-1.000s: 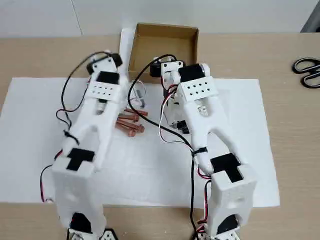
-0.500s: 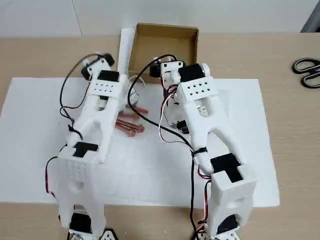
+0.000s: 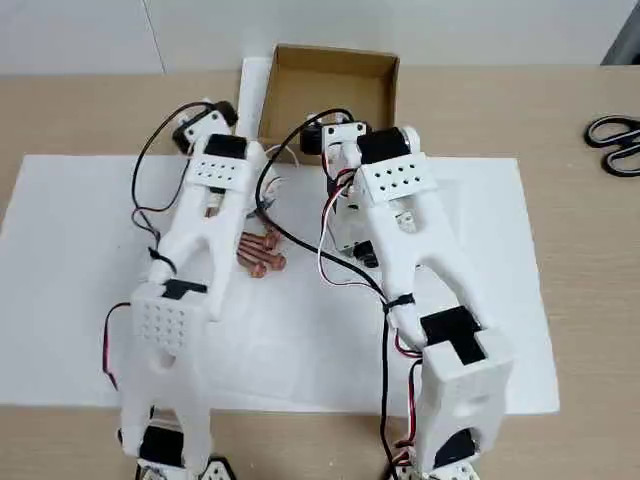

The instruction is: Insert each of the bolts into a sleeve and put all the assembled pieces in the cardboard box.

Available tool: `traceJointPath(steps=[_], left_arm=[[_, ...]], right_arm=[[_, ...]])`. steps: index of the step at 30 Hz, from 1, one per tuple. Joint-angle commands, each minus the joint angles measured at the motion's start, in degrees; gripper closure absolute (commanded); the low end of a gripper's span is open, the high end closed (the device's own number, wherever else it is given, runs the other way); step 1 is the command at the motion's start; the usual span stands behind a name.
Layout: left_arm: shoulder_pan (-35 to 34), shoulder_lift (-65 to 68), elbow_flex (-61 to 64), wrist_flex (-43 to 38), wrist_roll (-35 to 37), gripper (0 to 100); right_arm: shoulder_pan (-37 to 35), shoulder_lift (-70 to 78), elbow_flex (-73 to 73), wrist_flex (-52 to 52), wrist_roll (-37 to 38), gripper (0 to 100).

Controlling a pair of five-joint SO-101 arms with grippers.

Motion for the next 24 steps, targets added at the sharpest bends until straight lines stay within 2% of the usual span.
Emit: traceJointPath(steps=[1,9,14,19,24], left_arm=[[1.32,0.09,-6.73,5.71,-2.9,99],[6.68,0.09,-28.79,18.64,-12.57,99],[7.21,-1.58,-41.54,19.16,-19.25,99],[7.21,-9.85,-42.95,19.25,-22.68,99],[8.0,-22.33,-42.95,19.25,-25.67,99]], right_arm=[[1.63,-4.0,-2.9,0.66,0.44,98.5],[4.09,-5.05,-3.16,0.92,0.7,98.5],[3.74,-14.37,-3.16,0.92,0.79,98.5],[4.0,-29.49,-1.93,1.54,0.79,98.5],[3.74,-47.34,5.8,1.54,0.79,98.5]])
